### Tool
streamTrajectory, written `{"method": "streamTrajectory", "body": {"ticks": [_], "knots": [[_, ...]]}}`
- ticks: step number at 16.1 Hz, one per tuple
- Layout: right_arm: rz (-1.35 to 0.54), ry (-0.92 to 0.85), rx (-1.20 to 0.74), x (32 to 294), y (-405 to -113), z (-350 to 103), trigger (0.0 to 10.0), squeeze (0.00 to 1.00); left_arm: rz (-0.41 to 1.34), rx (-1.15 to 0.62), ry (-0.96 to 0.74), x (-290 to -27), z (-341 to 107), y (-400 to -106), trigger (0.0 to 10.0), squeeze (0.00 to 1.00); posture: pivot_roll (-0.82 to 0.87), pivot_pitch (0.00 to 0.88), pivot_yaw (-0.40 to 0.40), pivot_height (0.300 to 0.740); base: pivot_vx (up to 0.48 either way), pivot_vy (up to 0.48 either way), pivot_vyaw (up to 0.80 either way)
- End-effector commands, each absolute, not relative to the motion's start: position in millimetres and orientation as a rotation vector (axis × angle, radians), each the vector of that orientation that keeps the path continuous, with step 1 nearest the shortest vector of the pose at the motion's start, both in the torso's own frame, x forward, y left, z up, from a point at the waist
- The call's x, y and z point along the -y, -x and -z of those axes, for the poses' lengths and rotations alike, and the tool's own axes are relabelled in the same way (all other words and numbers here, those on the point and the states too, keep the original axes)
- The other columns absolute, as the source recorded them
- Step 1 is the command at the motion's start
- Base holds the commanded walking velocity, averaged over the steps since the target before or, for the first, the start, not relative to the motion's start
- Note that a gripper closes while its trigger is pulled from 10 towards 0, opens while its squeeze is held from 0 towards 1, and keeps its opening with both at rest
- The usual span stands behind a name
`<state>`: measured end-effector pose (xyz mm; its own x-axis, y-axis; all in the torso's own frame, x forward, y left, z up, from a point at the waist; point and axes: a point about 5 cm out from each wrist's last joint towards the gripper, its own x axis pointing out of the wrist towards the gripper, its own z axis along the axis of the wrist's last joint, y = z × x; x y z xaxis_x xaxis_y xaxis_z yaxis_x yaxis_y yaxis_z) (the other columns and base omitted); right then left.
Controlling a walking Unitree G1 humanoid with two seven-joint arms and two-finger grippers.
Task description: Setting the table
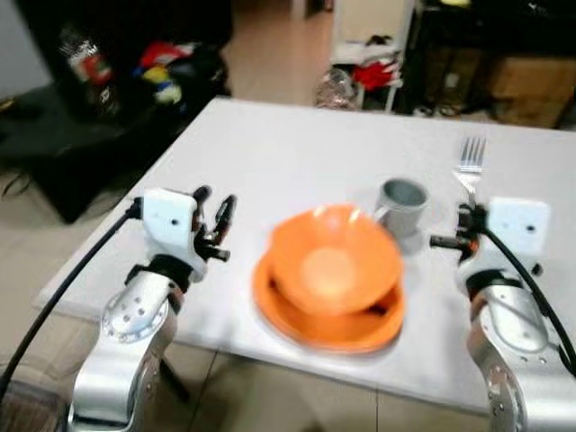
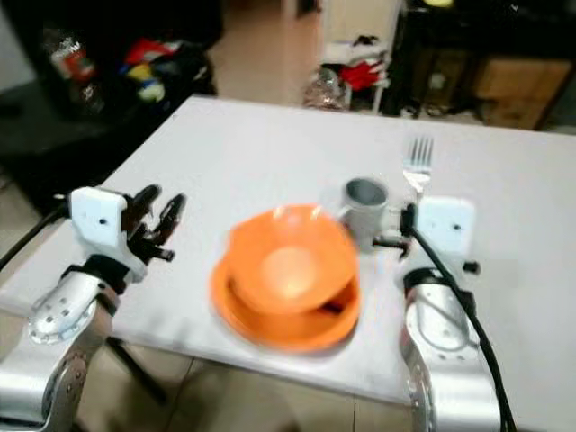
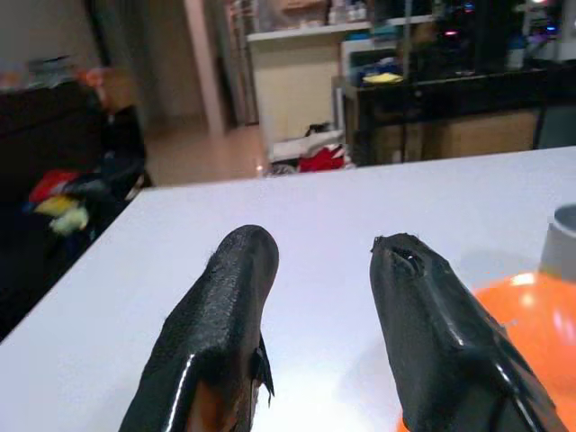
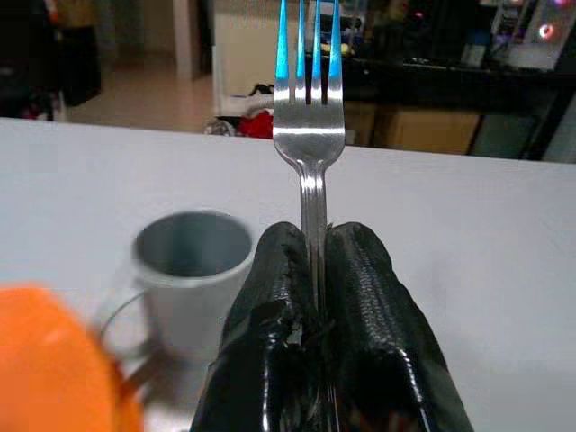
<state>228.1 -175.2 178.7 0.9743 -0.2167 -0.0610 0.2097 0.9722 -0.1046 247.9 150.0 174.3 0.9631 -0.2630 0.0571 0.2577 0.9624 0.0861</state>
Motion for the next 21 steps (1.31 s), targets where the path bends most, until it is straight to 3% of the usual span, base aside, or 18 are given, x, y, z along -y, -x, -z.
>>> {"method": "streamTrajectory", "body": {"ticks": [1, 4, 7, 12, 19, 21], "knots": [[0.200, 0.085, -0.078, 169, -226, -180, 10.0, 0.00, 0.242, 0.039, -0.093, -159, -169, -249, 10.0, 0.00, -0.04, 0.000, 0.053, 0.740, 0.000, 0.480, -0.80], [0.188, 0.086, -0.145, 170, -222, -171, 10.0, 0.00, 0.243, 0.042, -0.103, -160, -170, -252, 10.0, 0.00, -0.04, 0.000, 0.064, 0.740, 0.000, 0.447, -0.80], [0.182, 0.082, -0.184, 172, -222, -166, 10.0, 0.00, 0.238, 0.042, -0.157, -162, -170, -251, 10.0, 0.00, -0.03, 0.000, 0.064, 0.740, 0.000, -0.320, -0.80], [0.075, 0.089, -0.241, 182, -234, -163, 10.0, 0.00, 0.225, 0.016, -0.127, -169, -170, -242, 10.0, 0.00, -0.01, 0.000, 0.060, 0.740, 0.000, 0.000, 0.00], [-0.208, 0.116, -0.402, 198, -252, -148, 10.0, 0.00, 0.477, -0.074, -0.133, -174, -170, -222, 10.0, 0.00, 0.01, 0.000, 0.051, 0.740, 0.000, 0.000, 0.00], [-0.177, 0.099, -0.446, 199, -257, -140, 10.0, 0.00, 0.541, -0.103, -0.128, -179, -171, -212, 10.0, 0.00, 0.02, 0.000, 0.045, 0.740, 0.000, 0.000, 0.00]]}}
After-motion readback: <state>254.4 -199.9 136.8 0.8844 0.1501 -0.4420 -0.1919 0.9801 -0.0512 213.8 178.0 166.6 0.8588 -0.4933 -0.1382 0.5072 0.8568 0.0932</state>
